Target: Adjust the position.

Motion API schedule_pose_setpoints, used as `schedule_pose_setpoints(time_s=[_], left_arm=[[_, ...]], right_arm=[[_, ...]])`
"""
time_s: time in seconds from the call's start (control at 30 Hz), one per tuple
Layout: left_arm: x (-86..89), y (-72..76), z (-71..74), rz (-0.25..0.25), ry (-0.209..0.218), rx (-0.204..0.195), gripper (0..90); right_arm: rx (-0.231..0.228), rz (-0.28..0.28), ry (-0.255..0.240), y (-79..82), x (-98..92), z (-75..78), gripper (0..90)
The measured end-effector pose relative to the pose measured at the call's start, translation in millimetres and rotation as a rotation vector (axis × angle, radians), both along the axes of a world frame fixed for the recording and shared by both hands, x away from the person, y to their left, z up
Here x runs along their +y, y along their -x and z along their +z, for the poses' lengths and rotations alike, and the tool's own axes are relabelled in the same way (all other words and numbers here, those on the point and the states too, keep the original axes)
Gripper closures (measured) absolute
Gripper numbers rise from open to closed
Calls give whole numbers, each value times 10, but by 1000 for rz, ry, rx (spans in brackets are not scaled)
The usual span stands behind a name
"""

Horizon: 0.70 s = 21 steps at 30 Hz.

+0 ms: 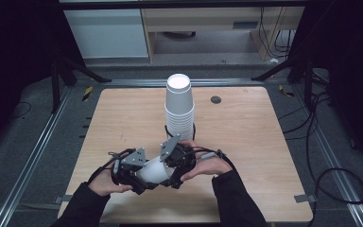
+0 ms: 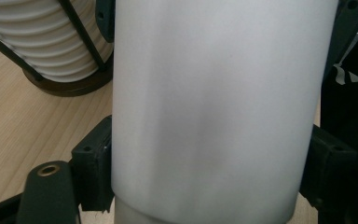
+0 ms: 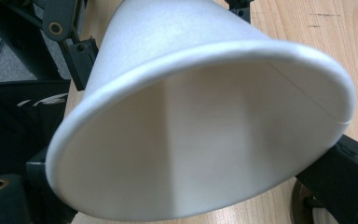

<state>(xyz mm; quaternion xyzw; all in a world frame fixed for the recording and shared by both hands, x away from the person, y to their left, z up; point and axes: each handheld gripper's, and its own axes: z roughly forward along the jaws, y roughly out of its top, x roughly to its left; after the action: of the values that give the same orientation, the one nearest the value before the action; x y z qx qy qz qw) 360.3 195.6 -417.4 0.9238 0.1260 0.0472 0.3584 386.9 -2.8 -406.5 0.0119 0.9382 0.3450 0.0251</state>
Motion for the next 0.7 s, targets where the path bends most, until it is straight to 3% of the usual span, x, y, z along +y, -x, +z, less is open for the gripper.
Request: schedule_pose_setpoints(time_s=[0.17,0.33,0.5,0.7], left_arm=[[16,-5,8,2,13,1,209],[90,-30,33,16,37,5,208],[187,-57,57,48,83,8,208],[236,-68,80,74,170,-1,207]], right_arm=[[4,-14,-24,4,-24,15,51],[1,-36,-82,4,-102,94,43],[-7,-80,-148,2,-261,166,40],[5,-139,-245,6,-448,130,40]])
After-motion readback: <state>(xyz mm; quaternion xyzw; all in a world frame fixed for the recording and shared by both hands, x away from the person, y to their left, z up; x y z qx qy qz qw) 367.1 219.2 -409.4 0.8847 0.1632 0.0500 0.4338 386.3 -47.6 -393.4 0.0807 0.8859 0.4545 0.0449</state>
